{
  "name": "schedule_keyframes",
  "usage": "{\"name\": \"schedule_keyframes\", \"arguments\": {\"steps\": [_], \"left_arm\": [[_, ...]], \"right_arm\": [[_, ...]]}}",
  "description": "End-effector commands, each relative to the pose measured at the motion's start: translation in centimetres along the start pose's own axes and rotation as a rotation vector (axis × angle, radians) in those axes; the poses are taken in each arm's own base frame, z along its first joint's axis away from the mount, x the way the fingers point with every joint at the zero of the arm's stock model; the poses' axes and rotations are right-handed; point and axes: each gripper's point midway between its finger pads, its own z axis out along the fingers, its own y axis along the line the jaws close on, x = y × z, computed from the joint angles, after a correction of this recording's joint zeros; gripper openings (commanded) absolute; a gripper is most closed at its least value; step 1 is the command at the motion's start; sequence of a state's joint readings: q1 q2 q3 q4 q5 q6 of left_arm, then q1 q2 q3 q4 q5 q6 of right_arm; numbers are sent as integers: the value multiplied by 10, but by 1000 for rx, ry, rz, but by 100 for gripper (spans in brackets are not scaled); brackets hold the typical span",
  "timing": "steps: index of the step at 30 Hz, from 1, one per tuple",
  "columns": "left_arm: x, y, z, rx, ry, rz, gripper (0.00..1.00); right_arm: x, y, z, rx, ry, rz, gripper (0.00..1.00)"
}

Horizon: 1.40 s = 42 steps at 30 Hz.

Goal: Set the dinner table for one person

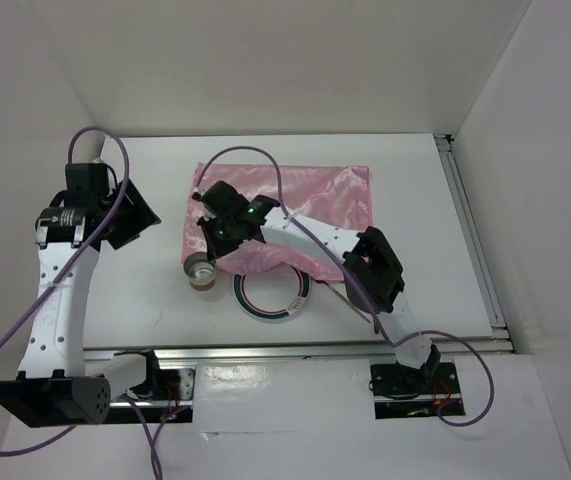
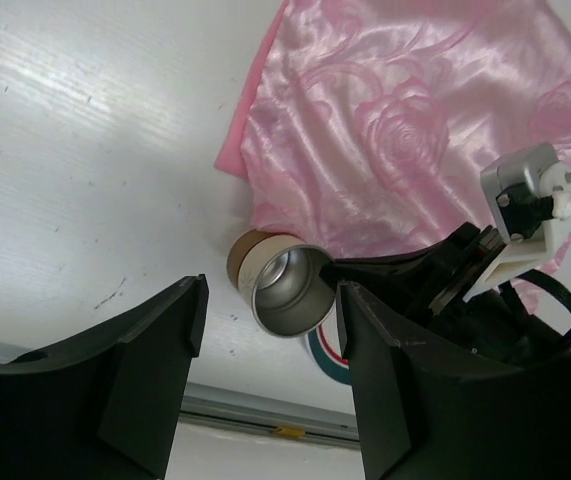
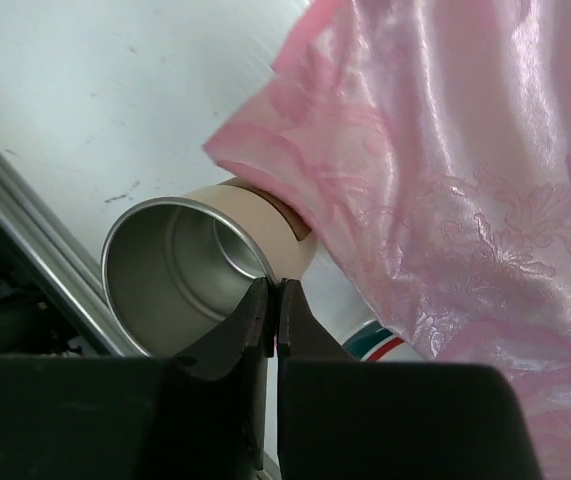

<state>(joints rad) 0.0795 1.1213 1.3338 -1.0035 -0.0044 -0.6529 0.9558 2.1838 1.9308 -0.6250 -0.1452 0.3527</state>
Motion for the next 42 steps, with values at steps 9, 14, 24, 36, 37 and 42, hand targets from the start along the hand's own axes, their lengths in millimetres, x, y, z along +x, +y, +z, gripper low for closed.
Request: {"name": "schedule_keyframes", "arguments": {"steps": [9,14,24,36,37,42], "left_arm": [[-21,-49,21,199,44,40,55],[5,-65,36,227,128,128,56],[91,-68,57,208,341,252,60],[162,-41,56,159,489,291,78],[167,-40,55,163,505,297,78],[192,-43,59,180,555,302,79]], "right_arm": [[-102,-108,-155,153,-316,156,0],[-101,-233,-193,359,-370,337,0],[-102,-404,-199,588,-392,557,0],[-63,-460,-184,661,-323,667,0],[-63,-459,-185,661,-329,666,0],[-50,-461,-181,655,-314,687,0]]}}
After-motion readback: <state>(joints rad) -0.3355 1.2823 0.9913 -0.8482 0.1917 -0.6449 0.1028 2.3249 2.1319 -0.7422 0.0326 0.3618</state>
